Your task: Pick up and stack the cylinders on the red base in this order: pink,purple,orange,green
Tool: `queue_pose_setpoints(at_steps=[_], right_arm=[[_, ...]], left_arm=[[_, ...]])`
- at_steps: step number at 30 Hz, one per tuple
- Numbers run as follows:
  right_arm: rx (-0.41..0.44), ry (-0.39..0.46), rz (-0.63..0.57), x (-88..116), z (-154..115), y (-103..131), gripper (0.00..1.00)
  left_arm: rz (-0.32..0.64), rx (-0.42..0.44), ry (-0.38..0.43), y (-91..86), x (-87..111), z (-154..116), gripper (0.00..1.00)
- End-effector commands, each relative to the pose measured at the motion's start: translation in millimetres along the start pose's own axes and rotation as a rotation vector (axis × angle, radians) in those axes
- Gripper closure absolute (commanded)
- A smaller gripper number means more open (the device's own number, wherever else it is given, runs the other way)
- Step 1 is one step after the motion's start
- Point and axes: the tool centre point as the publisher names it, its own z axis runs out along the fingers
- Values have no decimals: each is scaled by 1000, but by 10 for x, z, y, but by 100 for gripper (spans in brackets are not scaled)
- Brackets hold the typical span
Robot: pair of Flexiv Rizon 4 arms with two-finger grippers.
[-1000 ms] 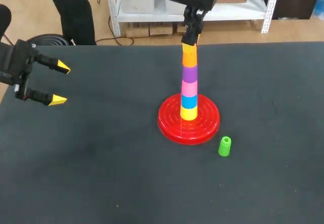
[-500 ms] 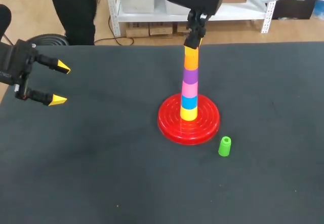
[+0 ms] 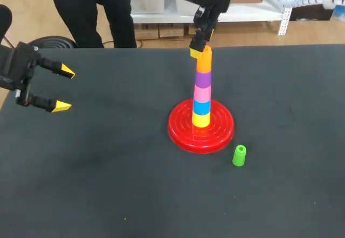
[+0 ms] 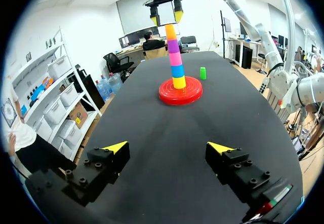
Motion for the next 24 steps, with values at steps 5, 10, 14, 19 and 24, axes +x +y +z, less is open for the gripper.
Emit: queue_pose_setpoints(at_steps=[5,10,14,19,24], right_arm=[[129,-40,75,406,-228,281,0],[146,-20,167,772,-160,439,0],[137,12,196,953,33,535,0],[112,23,251,1210,331,589,0],[104,42,272,1369,564,617,0]], left_arm=[[2,-2,-1,-5,7,4,0],[2,-2,-1,-5,7,4,0],[2,-2,-1,-5,7,4,0],[2,-2,-1,-5,7,4,0],[2,-2,-1,-5,7,4,0]])
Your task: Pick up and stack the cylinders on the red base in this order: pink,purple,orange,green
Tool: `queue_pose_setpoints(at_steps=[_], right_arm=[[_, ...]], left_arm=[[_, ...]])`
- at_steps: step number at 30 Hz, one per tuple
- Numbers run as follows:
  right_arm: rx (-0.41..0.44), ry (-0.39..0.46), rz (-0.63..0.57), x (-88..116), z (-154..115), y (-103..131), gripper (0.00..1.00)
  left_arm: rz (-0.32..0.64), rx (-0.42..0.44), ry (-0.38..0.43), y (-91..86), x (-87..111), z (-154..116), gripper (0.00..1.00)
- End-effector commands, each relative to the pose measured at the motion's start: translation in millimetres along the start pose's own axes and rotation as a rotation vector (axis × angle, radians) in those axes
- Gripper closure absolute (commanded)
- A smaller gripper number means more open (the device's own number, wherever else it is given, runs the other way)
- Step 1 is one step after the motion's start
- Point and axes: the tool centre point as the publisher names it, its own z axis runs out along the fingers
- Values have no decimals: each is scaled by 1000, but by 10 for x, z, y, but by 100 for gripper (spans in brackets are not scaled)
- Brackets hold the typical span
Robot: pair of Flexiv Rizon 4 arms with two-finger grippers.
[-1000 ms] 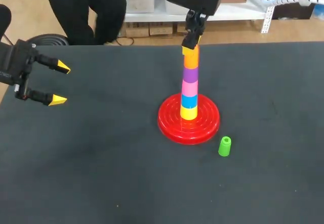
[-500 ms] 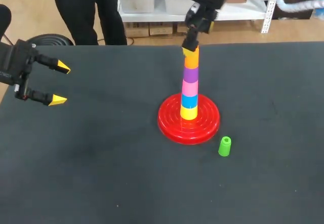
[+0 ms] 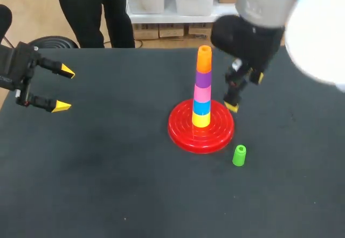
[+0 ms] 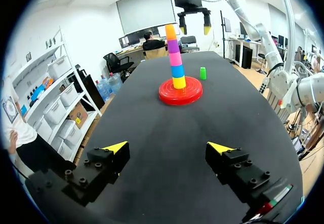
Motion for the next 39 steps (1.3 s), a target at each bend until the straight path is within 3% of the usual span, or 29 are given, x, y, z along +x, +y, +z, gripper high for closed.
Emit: queue_pose_setpoints(at_steps=[1,10,18,29,39], right_arm=[[21,-78,19,144,227,0,0],[-34,-77,65,343,743,-39,0],[-47,-52,47,292,1097,-57,0],[-53,8,5,98,1437,-88,0],[-79,16,7,163,1553,8,0]], left_arm=[[2,-2,-1,-5,9,4,0],[2,-2,-1,-5,9,4,0],[2,-2,-1,-5,9,4,0],[2,-2,-1,-5,9,4,0],[2,-2,-1,-5,9,4,0]])
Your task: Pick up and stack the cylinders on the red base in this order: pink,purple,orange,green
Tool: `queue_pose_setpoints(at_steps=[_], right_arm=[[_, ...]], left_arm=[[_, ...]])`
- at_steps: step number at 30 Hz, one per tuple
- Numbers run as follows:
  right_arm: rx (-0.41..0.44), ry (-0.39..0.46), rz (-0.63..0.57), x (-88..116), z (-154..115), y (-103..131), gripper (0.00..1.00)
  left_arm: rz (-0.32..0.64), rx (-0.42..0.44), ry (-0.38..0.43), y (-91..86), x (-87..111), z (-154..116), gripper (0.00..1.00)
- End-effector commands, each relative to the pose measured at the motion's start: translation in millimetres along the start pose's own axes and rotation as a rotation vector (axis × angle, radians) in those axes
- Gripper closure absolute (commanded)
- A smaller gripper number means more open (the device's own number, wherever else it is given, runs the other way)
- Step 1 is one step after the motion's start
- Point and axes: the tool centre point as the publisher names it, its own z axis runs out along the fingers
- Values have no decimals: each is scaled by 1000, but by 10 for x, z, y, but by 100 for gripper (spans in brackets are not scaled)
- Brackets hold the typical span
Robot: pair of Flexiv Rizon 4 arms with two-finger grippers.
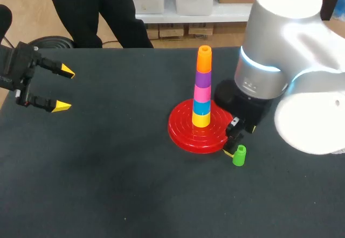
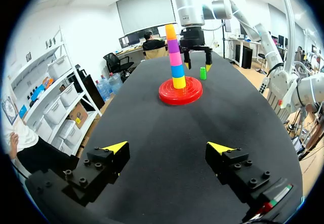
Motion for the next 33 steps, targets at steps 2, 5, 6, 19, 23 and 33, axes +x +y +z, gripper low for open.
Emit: queue_pose_setpoints(at_steps=[2,5,6,19,23,33], right_arm=[[-14,6,0,37,58,13,0],[-20,3,4,56,83,7,0],[-20,2,4,61,86,8,0],[-20,-9,12,102,113,8,0],[-21,-8,6,81,126,-6,0],[-25,-9,21,127,167,9,88]], left_arm=[[2,-2,-1,-5,8,4,0],[2,-2,-1,-5,8,4,0],[2,-2,-1,-5,8,4,0],[2,-2,-1,-5,8,4,0],[2,-2,-1,-5,8,4,0],[2,-2,-1,-5,8,4,0]])
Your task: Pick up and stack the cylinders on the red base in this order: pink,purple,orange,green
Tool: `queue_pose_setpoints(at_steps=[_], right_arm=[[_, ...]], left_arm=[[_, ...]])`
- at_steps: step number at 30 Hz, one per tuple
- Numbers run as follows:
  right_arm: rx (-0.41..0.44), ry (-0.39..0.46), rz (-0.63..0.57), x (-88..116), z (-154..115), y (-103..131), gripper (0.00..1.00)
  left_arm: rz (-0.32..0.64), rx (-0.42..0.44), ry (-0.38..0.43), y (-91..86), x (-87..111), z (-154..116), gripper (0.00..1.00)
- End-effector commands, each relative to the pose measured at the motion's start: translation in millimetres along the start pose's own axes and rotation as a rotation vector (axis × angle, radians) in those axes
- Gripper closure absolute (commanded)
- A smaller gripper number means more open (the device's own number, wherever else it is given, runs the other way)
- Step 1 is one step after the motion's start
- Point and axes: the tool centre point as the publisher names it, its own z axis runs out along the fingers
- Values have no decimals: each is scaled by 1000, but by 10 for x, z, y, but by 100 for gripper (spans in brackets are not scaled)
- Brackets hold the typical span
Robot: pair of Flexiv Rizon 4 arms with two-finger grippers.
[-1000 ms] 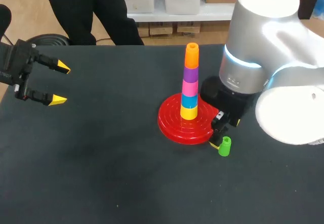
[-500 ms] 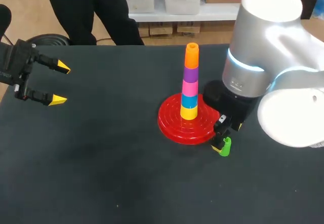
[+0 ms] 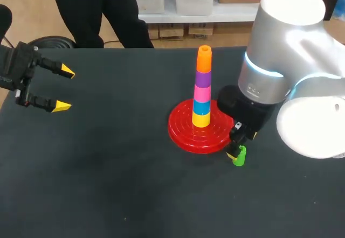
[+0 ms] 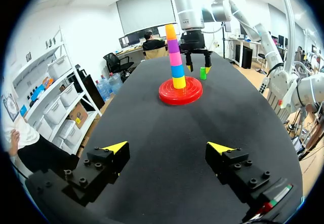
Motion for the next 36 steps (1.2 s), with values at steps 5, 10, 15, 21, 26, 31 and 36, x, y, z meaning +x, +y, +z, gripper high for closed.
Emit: queue_pose_setpoints(at_steps=[5,10,15,21,26,31,36], right_arm=[[2,-2,14,63,52,32,100],[3,3,18,73,57,36,100],[3,8,15,61,48,50,100],[9,12,7,18,-25,56,100],[11,7,12,-27,-206,26,100],[36,21,35,-82,-463,-11,100],[67,9,54,-54,-828,-14,100]], left_arm=[[2,-2,-1,-5,8,4,0],[2,-2,-1,-5,8,4,0],[2,-2,-1,-5,8,4,0],[2,-2,-1,-5,8,4,0],[2,-2,-1,-5,8,4,0],[2,-2,-1,-5,8,4,0],[2,-2,-1,-5,8,4,0]])
